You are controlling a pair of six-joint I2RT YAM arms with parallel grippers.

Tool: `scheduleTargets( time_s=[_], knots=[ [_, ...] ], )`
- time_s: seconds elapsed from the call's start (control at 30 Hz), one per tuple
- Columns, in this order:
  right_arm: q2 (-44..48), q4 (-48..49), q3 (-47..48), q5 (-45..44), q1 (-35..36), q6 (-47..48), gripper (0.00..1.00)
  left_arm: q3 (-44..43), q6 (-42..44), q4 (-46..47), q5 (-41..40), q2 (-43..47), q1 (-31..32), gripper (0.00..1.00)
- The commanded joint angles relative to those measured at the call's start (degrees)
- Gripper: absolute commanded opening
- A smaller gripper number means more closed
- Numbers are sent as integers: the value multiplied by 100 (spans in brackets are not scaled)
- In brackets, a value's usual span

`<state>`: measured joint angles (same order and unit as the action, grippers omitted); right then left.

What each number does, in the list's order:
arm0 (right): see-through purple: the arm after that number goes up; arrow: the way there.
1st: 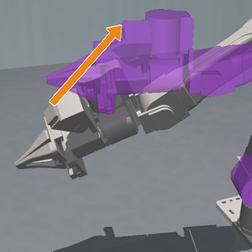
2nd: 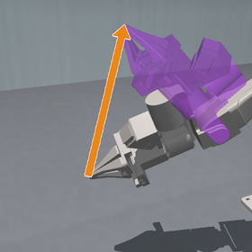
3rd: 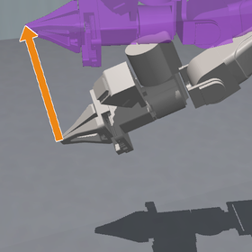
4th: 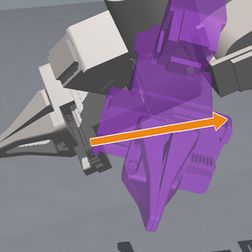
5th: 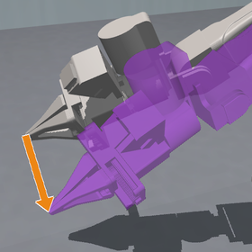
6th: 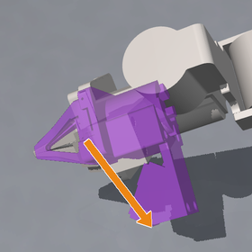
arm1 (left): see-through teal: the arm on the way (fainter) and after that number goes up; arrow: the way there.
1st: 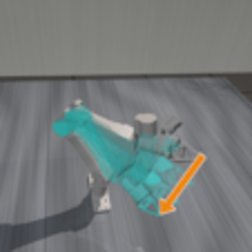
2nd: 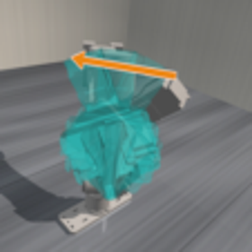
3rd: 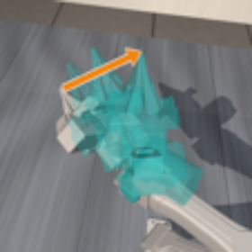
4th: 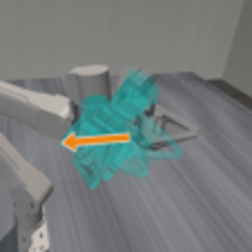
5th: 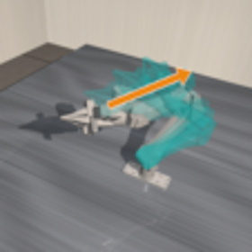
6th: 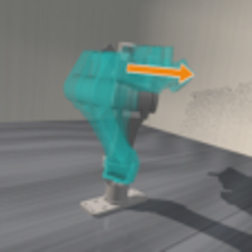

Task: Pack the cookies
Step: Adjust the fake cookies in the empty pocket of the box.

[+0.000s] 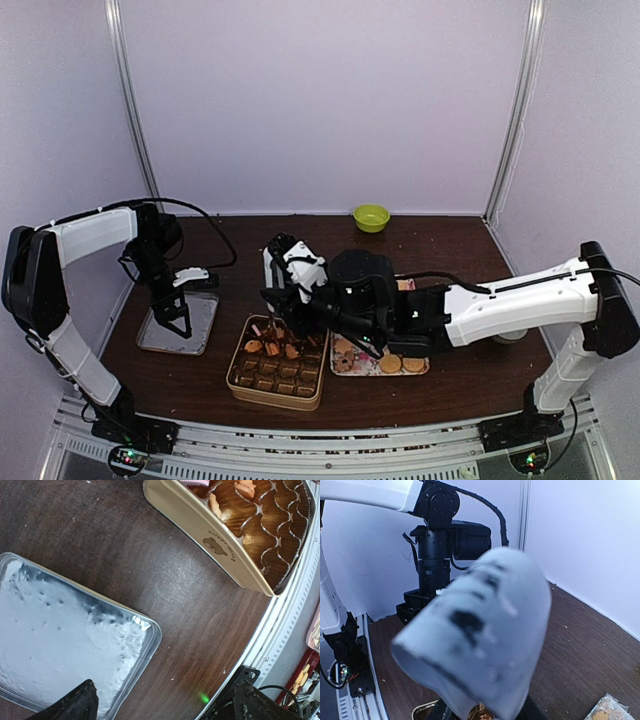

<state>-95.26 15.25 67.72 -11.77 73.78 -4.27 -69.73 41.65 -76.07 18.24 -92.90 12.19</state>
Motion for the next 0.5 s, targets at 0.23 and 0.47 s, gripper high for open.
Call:
scheduleTargets(
  time_s=[0.23,0.47],
  knots=[
    [-743,79,868,137,-64,139,33,9,52,36,57,114,-40,98],
    [-997,29,1111,206,-78,127,32,97,80,61,40,149,-32,98]
  ],
)
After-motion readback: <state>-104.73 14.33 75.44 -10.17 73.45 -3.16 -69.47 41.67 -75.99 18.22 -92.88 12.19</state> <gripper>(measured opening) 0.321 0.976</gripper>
